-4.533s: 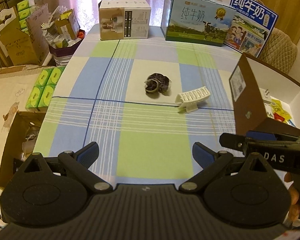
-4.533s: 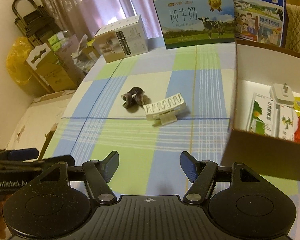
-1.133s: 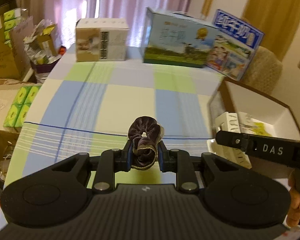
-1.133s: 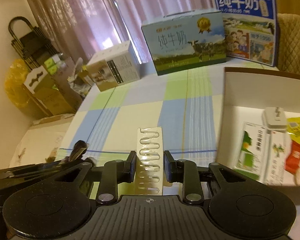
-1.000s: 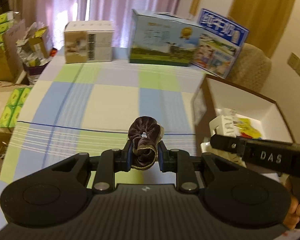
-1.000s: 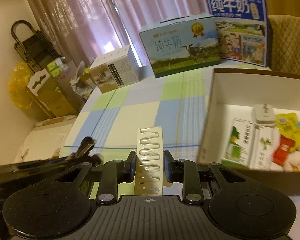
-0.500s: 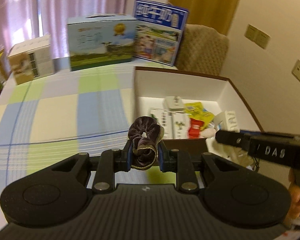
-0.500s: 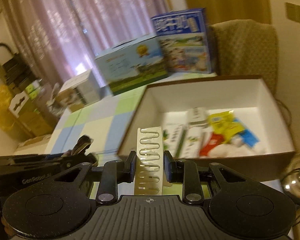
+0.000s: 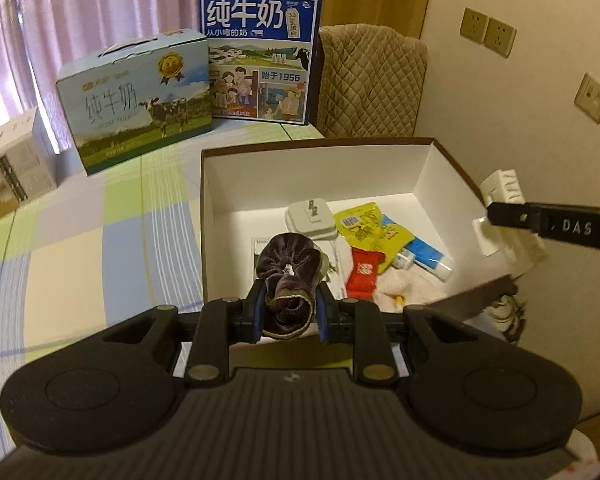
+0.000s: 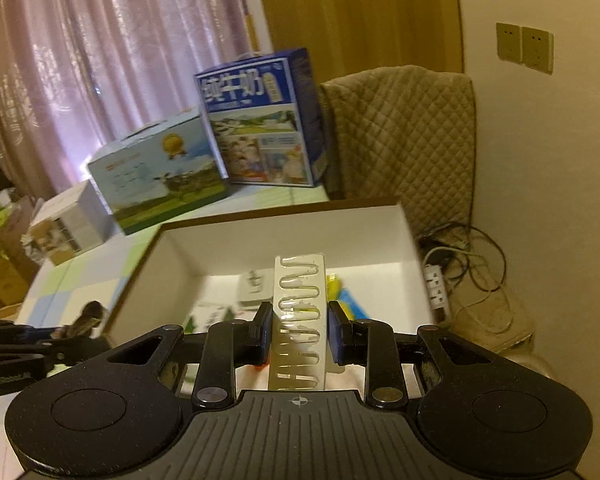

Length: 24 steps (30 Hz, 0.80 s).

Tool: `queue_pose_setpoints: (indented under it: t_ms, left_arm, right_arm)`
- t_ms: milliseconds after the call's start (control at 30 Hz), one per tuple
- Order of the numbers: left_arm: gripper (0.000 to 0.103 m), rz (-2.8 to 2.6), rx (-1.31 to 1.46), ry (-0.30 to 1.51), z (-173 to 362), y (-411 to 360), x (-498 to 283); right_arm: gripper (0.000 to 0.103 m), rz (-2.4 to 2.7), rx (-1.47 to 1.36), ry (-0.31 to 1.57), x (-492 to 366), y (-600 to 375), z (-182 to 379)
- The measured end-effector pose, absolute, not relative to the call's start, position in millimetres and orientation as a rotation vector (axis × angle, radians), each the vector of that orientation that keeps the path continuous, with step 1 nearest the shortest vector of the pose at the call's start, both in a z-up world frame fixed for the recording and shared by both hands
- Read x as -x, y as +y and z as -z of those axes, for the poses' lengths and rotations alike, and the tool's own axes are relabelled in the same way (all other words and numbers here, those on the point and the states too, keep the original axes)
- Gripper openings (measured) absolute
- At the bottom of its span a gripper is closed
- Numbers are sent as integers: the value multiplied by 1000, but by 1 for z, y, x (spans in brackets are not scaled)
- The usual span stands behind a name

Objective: Organize objects
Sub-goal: 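Carry both items into the brown box and open both tools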

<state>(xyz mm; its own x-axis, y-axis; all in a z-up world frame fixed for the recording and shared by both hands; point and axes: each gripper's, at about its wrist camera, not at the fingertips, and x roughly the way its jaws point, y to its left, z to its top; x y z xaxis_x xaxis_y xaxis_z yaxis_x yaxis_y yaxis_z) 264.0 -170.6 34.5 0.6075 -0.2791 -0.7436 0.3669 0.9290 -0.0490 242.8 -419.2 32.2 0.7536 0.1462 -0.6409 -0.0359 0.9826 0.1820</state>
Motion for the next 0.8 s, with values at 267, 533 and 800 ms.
queue_pose_setpoints:
  t_ms: [267, 533, 800]
  left_arm:
    - [21, 368, -168, 846, -22, -187, -303]
    - [21, 341, -222, 863, -5, -198, -339]
    - [21, 330, -241, 872, 5, -204, -357]
  right_arm:
    - [25, -67, -133, 776, -290, -434, -4]
    - [25, -39, -48, 825, -338, -435, 30]
    - [25, -21, -16, 845, -366, -437, 48]
